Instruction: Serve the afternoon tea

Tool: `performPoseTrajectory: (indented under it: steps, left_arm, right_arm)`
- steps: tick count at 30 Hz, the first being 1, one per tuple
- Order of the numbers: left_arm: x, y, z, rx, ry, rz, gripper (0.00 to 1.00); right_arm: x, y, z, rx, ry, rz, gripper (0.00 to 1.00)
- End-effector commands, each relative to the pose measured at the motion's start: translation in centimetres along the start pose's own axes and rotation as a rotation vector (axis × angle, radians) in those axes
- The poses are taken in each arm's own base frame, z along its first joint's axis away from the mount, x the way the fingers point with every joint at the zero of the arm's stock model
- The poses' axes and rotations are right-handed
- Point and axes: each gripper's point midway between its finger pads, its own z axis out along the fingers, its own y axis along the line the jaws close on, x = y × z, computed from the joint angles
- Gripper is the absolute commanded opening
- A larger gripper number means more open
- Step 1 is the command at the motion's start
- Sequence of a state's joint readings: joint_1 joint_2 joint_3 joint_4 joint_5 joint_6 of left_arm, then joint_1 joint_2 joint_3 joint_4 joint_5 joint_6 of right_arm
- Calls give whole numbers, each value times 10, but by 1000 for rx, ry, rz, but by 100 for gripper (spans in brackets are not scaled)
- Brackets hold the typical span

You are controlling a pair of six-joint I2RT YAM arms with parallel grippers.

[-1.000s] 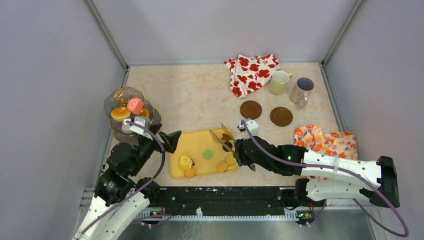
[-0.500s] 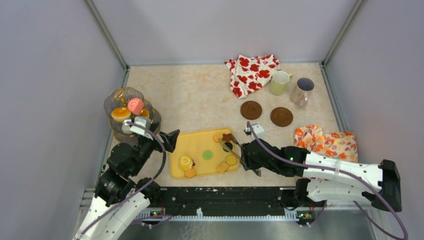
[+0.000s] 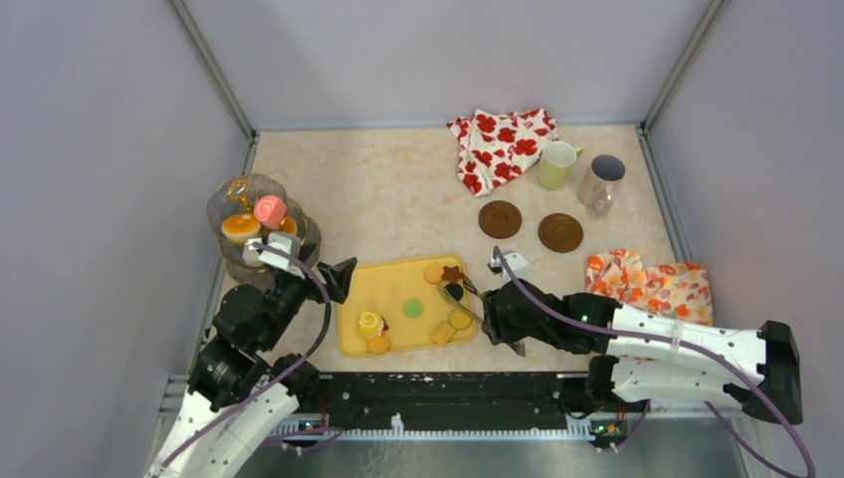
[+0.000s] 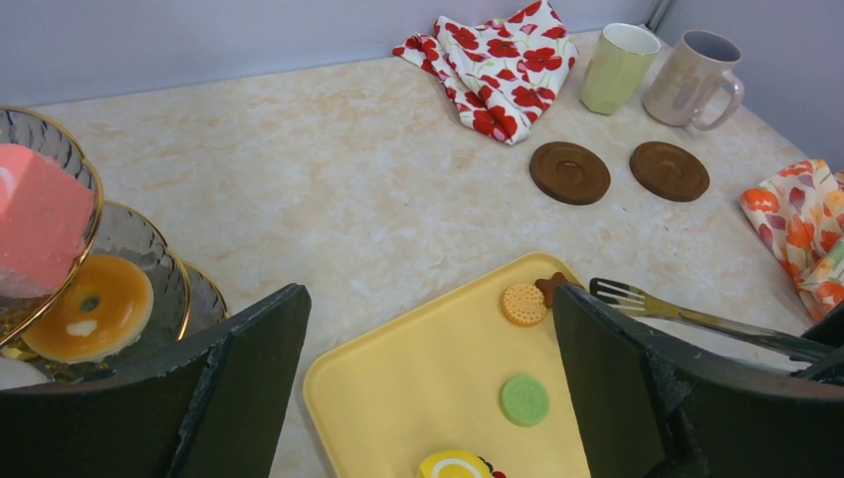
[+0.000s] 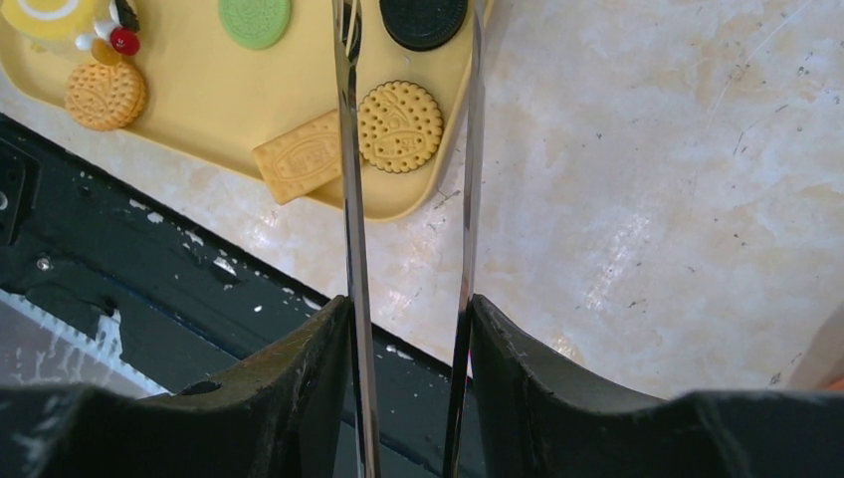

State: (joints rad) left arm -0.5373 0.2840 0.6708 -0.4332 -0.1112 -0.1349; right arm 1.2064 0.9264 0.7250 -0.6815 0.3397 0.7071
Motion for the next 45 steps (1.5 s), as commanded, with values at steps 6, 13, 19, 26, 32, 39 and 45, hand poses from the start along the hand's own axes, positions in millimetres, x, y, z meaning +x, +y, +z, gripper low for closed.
performPoseTrajectory:
  steps: [6,13,19,26,32,39,45]
  left_arm:
    - [-15,1,-2,-4,-49,2,99]
    - [-15,1,-2,-6,-50,3,99]
    - [-16,1,-2,-7,-52,3,99]
    - [-15,1,-2,-7,-51,3,99]
    - [-16,1,-2,-6,-52,2,99]
    - [-20,1,-4,-11,-63,-6,99]
    - [-37,2,-9,-17,-97,-7,99]
  right_arm:
    - [11,5,15,-18,40,-37,45]
    - [11,8,18,-21,53,-54,43]
    - [8,7,16,-11,52,-64,41]
    - [3,9,12,-23,41,-65,37]
    - [-5,17,4,-76,1,-46,36]
    - [-18,33,-4,-160,-47,-16,36]
    - [-35,46,-6,-200,-96,-8,35]
